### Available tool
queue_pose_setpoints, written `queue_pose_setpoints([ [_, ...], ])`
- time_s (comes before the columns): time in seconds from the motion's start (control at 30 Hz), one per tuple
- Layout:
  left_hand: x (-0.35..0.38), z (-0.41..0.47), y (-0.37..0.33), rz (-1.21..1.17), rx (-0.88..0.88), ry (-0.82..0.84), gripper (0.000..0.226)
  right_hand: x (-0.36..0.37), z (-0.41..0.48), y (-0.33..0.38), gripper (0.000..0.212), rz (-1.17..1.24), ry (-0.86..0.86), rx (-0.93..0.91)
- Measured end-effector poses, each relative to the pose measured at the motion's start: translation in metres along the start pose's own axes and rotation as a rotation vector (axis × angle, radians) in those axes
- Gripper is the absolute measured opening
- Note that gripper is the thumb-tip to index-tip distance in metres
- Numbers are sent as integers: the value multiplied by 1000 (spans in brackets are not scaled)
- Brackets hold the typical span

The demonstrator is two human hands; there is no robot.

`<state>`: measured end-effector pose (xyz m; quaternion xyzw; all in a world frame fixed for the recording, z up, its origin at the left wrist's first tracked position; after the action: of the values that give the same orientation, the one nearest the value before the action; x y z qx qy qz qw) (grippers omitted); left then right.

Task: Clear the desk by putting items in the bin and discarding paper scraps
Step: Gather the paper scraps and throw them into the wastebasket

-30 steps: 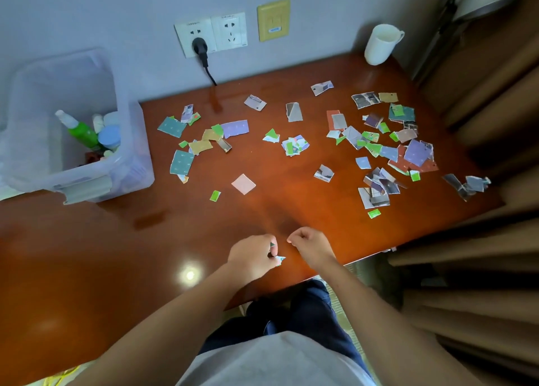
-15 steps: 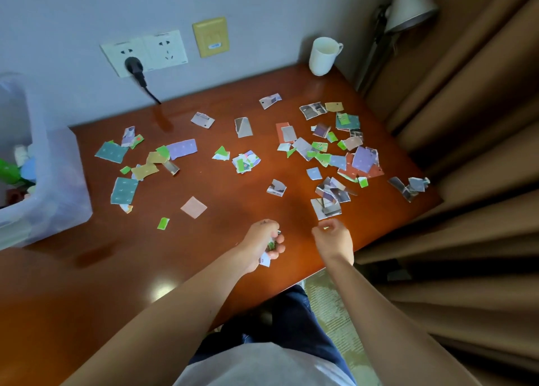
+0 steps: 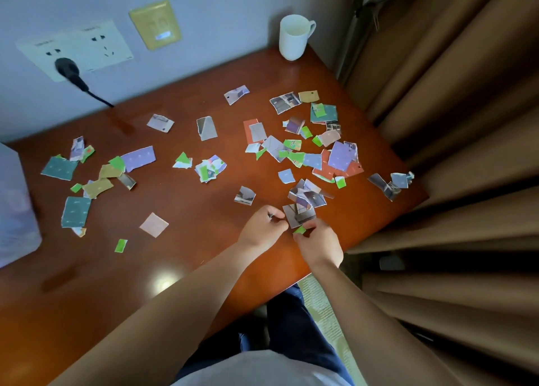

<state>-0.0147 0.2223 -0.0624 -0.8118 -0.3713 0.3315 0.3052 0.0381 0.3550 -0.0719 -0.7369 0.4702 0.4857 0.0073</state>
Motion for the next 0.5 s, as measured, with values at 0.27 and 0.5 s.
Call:
queue_pose_setpoints([
  [0.27,10,29,-10,406,140,-52,50,-23,14,-4,6,548,74,121],
  [0.5,21,37,-24,712,121,-117,57,-44,29,2,11,1072,223,320],
])
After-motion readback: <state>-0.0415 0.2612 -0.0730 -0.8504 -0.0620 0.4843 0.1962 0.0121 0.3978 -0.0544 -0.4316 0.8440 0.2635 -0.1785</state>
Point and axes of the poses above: each hand's wrist, its own z-axis towards the middle knuckle, its own x-axis out of the palm, y = z × x, the point moved 2 cm from there along z, towards the middle knuckle, and after that the axes turned 4 degrees about y, right-handed, at the moved point
